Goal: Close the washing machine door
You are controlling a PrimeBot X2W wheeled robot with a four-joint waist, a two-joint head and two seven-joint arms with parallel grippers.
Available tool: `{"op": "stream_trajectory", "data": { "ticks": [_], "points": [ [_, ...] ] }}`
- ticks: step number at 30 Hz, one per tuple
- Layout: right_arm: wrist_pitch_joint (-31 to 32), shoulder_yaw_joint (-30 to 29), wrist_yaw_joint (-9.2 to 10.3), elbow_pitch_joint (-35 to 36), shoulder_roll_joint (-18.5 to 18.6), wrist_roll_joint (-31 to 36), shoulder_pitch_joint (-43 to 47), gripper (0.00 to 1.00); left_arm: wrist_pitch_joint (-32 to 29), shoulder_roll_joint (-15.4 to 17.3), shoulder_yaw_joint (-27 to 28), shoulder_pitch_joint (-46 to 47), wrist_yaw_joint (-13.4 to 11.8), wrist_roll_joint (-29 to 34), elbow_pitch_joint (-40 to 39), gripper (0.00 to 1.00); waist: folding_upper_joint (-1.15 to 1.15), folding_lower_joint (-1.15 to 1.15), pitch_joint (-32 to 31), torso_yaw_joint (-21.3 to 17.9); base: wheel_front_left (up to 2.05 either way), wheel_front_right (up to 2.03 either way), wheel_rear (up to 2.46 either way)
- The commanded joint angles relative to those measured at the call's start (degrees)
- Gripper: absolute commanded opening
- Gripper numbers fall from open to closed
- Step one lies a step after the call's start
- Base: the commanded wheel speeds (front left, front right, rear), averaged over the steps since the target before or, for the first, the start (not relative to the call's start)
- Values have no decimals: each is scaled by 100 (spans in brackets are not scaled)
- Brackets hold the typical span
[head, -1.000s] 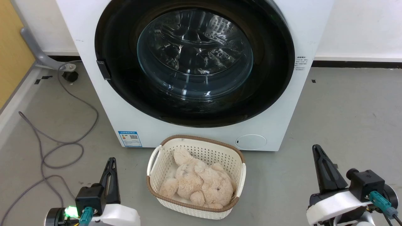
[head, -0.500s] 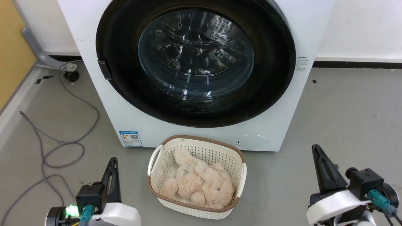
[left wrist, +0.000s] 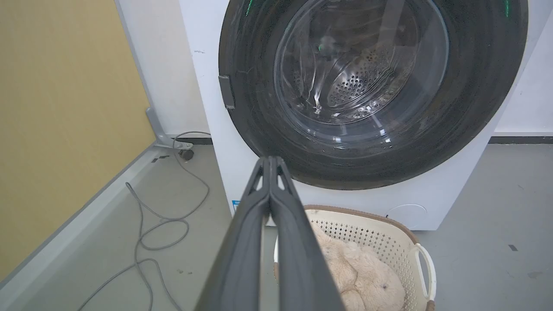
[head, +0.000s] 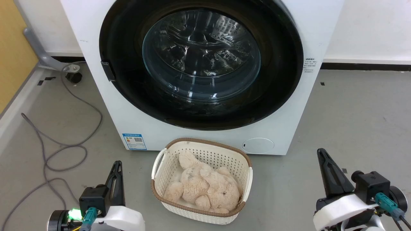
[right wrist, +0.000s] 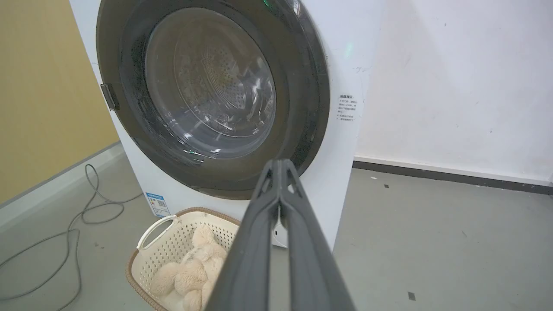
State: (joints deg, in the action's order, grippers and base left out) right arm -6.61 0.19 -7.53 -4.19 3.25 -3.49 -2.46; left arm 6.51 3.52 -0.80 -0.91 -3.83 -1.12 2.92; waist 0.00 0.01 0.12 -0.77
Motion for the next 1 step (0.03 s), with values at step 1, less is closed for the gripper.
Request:
{"op": "stream_trajectory", "data": {
  "ticks": [1],
  "points": [
    [42, -8, 2, 59, -21, 54, 113, 0, -35, -7, 24, 52, 51, 37, -45, 0, 0, -1, 0, 3, 0, 0, 0]
  ]
}}
